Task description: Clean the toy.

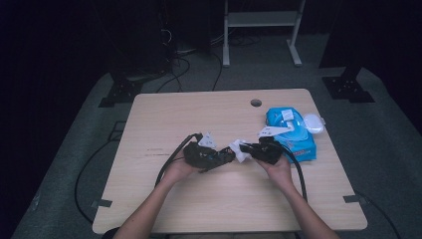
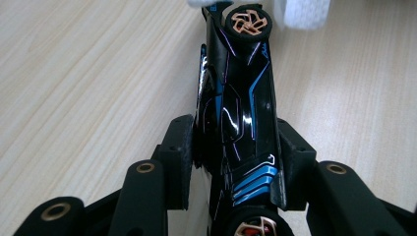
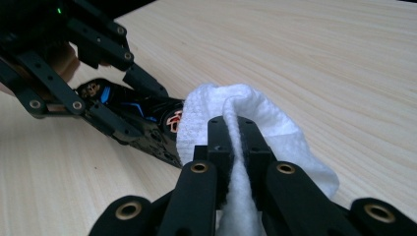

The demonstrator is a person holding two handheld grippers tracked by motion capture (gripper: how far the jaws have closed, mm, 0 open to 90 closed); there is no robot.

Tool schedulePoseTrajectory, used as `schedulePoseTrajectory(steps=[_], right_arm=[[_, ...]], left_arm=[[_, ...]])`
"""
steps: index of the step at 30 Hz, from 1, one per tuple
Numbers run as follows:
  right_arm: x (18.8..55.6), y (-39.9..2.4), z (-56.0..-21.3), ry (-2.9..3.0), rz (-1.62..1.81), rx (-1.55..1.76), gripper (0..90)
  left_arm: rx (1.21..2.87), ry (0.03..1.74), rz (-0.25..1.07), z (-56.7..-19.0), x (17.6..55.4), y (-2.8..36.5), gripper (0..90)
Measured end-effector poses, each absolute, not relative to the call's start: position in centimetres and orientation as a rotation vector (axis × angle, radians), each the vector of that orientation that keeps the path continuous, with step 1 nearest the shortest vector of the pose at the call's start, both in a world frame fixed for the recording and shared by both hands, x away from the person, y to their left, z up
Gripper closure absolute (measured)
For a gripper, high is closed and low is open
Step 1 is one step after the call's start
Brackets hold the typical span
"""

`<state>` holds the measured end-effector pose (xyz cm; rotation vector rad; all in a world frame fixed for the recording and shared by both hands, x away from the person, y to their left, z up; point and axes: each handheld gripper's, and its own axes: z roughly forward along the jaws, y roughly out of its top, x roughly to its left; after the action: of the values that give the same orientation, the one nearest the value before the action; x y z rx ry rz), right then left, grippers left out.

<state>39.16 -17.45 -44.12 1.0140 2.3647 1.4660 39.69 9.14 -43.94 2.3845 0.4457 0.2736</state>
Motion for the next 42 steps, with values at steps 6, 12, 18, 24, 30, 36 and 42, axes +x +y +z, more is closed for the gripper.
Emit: schedulePoseTrajectory(steps=[6,12,18,24,30,36,42], right_arm=[[38.8,-17.4,-43.8,2.362,1.514,1.007,85.2],[38.9,-17.6,-43.9,2.367,1.521,1.025,85.2],[38.8,-18.3,-43.8,2.353,1.531,1.039,85.2],[38.7,-18.6,-44.6,2.362,1.544,1.066,85.2],[38.4,-18.7,-43.9,2.348,1.604,1.048,85.2],[37.6,-17.5,-42.6,2.350,1.689,0.954,85.1],[36.6,-17.0,-41.1,2.294,1.746,0.874,85.2]], left_arm=[[2.393,0.419,0.242,-43.9,39.3,10.0,56.9],[2.415,0.425,0.244,-43.7,39.4,9.5,54.5],[2.478,0.430,0.266,-44.0,40.0,7.5,44.8],[2.564,0.405,0.239,-44.2,40.5,5.9,54.4],[2.538,0.367,0.253,-43.9,39.9,5.9,56.6],[2.405,0.336,0.247,-42.7,38.6,6.3,56.6],[2.318,0.312,0.250,-41.4,37.6,6.9,56.7]])
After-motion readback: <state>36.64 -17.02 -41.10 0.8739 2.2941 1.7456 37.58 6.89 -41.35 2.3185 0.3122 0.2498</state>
